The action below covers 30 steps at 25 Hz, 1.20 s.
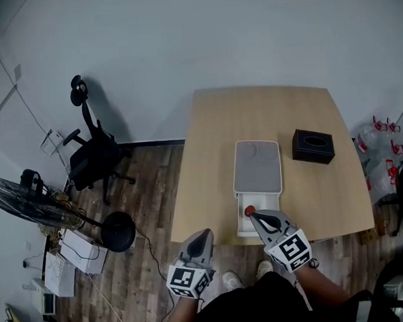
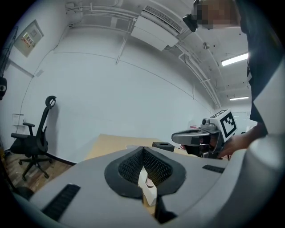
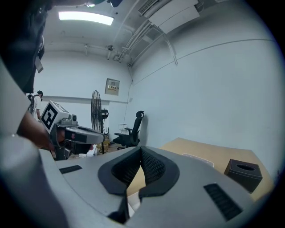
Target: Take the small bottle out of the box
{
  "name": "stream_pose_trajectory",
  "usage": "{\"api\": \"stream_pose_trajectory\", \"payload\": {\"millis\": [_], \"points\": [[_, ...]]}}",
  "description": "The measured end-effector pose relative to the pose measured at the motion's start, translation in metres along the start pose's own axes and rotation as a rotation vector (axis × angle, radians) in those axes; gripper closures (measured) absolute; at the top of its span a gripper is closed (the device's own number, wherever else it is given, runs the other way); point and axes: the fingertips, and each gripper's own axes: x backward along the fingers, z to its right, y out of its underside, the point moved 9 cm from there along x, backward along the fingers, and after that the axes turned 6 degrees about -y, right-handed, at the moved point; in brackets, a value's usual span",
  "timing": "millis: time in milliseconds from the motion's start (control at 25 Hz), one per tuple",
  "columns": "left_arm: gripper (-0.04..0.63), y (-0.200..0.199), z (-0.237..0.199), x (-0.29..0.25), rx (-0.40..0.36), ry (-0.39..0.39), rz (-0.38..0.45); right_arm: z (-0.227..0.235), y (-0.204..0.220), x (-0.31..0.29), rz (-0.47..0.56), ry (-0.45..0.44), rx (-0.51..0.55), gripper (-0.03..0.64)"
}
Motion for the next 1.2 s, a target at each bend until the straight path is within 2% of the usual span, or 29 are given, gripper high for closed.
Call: {"api": "stream_pose_trajectory", "payload": {"millis": [320,440,760,1200], "points": [[0.583,-0.003,0.014,-0.023,0.018,-0.017,-0.012,0.028,0.015,0.003,-0.044,0.028,0.008,0.584],[0.583,0.001,0.018,-0.027,0.031,-0.03,-0.018,0.036,0.027,0.0,-0.091,0.015,-0.008,0.459],[0.583,0.007,0.023,-0.03,0.035,-0.065,-0.029,0.046,0.067,-0.018,-0.217,-0.06,-0.049,0.236],[0.583,0.017,0.024,-0.021,0.05,-0.159,-0.059,0.061,0.122,-0.049,-0.362,-0.145,-0.062,0.198]]}}
